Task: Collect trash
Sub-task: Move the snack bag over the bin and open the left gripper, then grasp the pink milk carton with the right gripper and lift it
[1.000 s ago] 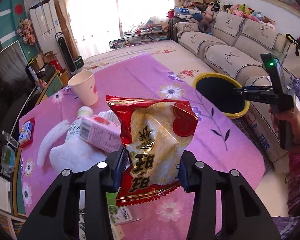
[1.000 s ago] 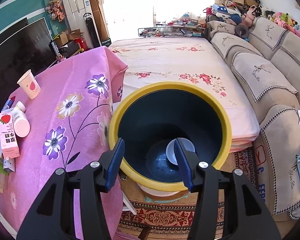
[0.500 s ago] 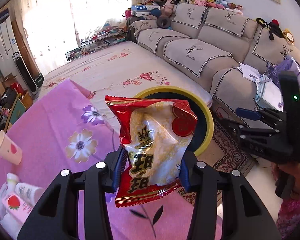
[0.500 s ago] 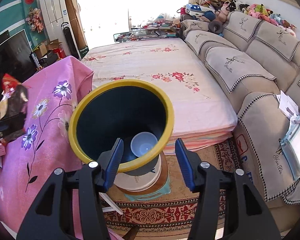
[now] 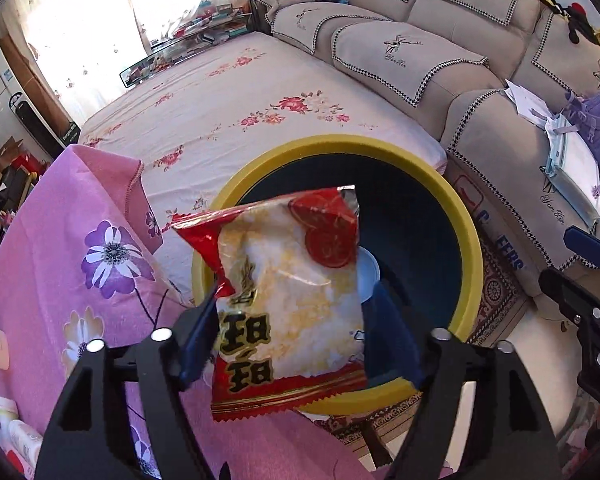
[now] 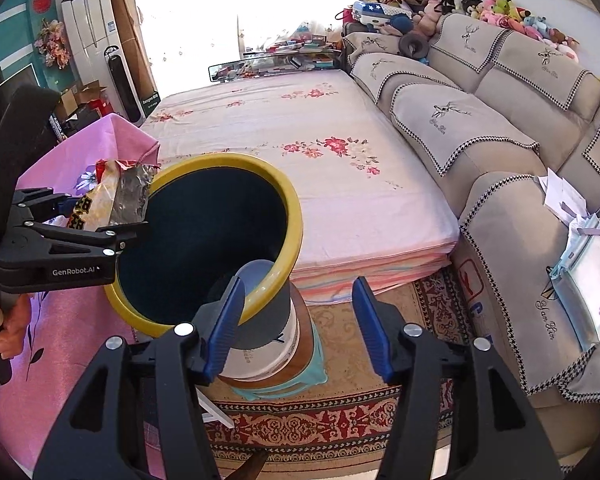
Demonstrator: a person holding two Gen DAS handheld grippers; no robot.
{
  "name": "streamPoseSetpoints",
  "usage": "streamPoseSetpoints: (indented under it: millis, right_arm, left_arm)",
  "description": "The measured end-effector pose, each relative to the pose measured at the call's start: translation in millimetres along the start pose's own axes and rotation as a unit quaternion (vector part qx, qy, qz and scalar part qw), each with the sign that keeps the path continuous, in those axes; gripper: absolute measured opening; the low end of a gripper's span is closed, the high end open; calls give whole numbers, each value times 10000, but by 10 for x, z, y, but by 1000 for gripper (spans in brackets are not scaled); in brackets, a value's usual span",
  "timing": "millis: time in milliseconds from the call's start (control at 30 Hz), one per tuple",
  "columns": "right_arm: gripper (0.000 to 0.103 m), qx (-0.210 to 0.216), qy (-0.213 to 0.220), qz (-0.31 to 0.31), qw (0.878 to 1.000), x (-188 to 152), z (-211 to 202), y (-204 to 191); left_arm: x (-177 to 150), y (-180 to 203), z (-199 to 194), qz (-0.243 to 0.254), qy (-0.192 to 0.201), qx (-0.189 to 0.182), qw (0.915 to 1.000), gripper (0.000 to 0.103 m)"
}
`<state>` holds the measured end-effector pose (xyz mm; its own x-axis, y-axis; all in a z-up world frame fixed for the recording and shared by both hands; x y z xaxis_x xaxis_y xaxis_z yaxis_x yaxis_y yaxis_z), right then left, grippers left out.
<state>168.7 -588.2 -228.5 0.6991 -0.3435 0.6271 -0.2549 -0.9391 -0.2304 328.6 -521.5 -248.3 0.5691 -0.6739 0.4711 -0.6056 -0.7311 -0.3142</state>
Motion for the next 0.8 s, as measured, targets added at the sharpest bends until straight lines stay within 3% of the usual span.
streamPoseSetpoints:
  millis: [200,400,600,800]
  right_arm:
    - [54,0,-25,-18,10000,-8,0,-18]
    - [57,59,-13,-94,9999,-23,-27,-115]
    - [57,115,-30,-210,9997,-19,-28,-267]
    - [58,265,-28,-389,9989,-5,-44,-510]
  left_arm:
    - [21,-66,-40,-57,65,14,10000,87]
    - [-157,-404,-562,-459,529,-69,9975,87]
    - [-611,-839,-1323,-907,1036,-58,9905,93]
    - [-1172,-1341,-1935,-1244,1428,238,9816,98]
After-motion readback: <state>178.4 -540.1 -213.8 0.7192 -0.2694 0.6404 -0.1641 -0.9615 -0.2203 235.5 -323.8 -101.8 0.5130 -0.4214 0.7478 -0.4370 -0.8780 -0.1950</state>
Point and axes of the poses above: each gripper's, at about its wrist camera, not at the fingertips, and z roughly the way its jaws point, y to its right, x to its top, the point moved 7 cm from there along z, roughly the way its jaws point, and after that the axes turned 14 degrees about x, right-handed, at the moved point
